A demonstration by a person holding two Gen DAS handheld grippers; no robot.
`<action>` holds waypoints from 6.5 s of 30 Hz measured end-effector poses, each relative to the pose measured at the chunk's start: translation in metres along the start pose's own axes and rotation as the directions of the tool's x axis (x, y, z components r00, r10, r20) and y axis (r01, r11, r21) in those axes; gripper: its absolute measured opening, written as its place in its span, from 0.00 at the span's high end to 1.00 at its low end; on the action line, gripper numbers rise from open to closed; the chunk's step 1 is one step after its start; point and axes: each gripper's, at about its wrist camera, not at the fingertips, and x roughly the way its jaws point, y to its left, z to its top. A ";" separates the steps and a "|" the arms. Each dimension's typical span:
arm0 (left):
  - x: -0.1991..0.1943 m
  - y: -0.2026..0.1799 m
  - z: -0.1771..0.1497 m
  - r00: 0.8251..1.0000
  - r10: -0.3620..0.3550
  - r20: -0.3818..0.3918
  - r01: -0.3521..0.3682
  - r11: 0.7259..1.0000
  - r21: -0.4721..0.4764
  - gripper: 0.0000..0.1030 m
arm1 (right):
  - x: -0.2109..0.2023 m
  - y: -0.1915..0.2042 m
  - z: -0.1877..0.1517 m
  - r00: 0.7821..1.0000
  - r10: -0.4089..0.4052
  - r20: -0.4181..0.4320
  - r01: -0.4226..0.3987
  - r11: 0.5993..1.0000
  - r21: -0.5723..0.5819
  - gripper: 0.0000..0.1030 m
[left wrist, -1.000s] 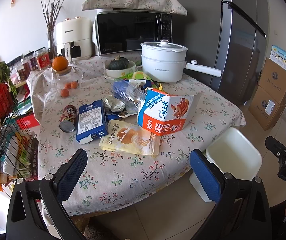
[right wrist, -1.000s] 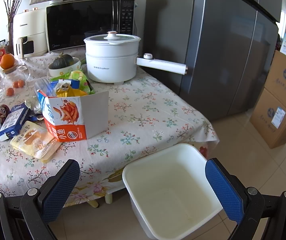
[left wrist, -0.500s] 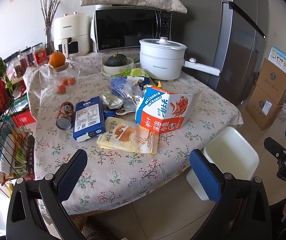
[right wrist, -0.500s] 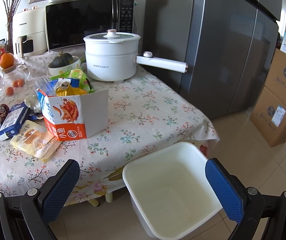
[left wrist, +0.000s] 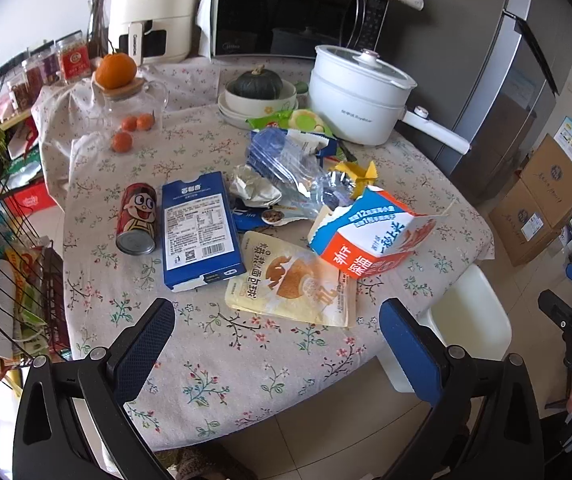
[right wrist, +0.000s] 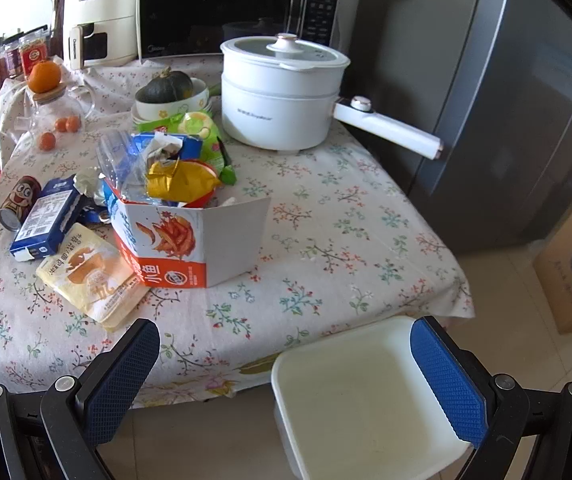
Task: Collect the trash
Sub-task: 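Grasp the white-orange milk carton with the right tool while the left tool grasps the blue biscuit box, then carry the carton over the white bin and open the right tool while the left tool carries the box, then lower the blue biscuit box into the white bin and open the left tool, then grasp the yellow bread-ball bag with the left tool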
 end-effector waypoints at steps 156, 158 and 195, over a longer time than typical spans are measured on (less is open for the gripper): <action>0.096 -0.092 -0.025 0.986 -0.032 -0.165 0.064 0.979 0.193 0.00 | 0.091 -0.144 -0.061 0.941 0.133 -0.311 0.015 0.902 0.431 0.26; 0.096 -0.073 -0.024 0.987 -0.005 -0.161 0.033 0.984 0.173 0.00 | 0.095 -0.133 -0.055 0.939 0.142 -0.312 0.002 0.908 0.419 0.26; 0.129 0.032 -0.007 0.993 0.022 -0.116 -0.029 0.998 -0.057 1.00 | 0.133 -0.036 -0.018 0.922 0.195 -0.333 -0.079 0.941 0.330 0.25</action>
